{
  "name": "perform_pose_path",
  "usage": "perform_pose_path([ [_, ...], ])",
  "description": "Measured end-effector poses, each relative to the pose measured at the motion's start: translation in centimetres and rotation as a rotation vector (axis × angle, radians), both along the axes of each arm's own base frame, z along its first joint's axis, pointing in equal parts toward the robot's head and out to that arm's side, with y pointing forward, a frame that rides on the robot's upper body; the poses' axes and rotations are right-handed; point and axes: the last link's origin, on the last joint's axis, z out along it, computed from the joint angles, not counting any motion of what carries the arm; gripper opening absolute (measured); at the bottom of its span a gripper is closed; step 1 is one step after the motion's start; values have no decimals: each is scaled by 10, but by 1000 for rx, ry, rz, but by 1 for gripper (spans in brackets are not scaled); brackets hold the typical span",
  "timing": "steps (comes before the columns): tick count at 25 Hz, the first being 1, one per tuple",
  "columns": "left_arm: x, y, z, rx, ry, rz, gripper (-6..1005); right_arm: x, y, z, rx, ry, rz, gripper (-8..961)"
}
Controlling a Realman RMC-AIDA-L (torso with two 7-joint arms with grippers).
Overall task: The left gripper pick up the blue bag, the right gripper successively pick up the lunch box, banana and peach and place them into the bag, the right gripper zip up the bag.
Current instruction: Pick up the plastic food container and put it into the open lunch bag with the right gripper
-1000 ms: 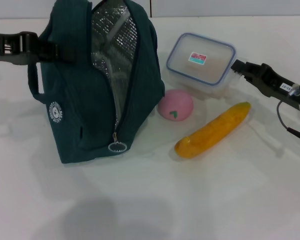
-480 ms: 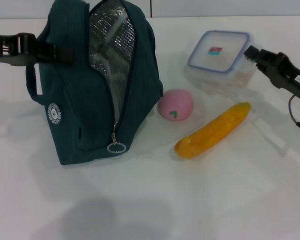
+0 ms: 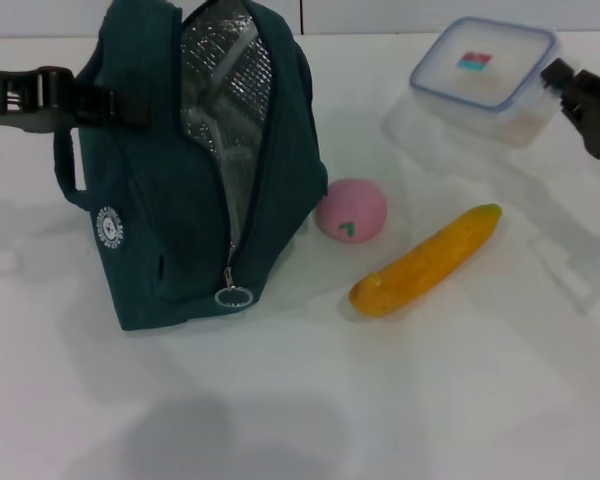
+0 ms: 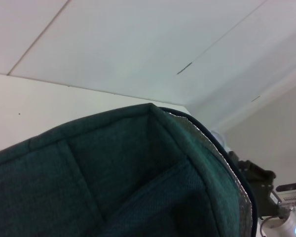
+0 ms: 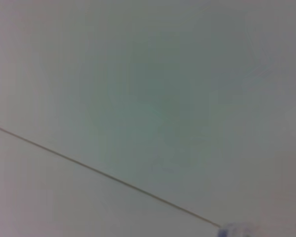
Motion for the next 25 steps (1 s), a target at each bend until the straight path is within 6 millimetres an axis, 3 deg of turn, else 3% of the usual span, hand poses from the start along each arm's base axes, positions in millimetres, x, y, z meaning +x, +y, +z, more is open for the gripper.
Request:
perform_pose_path([
  [6,2,-2,-1,-15,-8,-10,42,-5,-6,12,40,79,47,108],
  [13,4,-3,-3,-27,-18,-16,42,-27,-10,23,42,196,168,111],
  [25,12,-2,-11,-53,-18,-34,43,-88,4,22,-53,304,412,117],
])
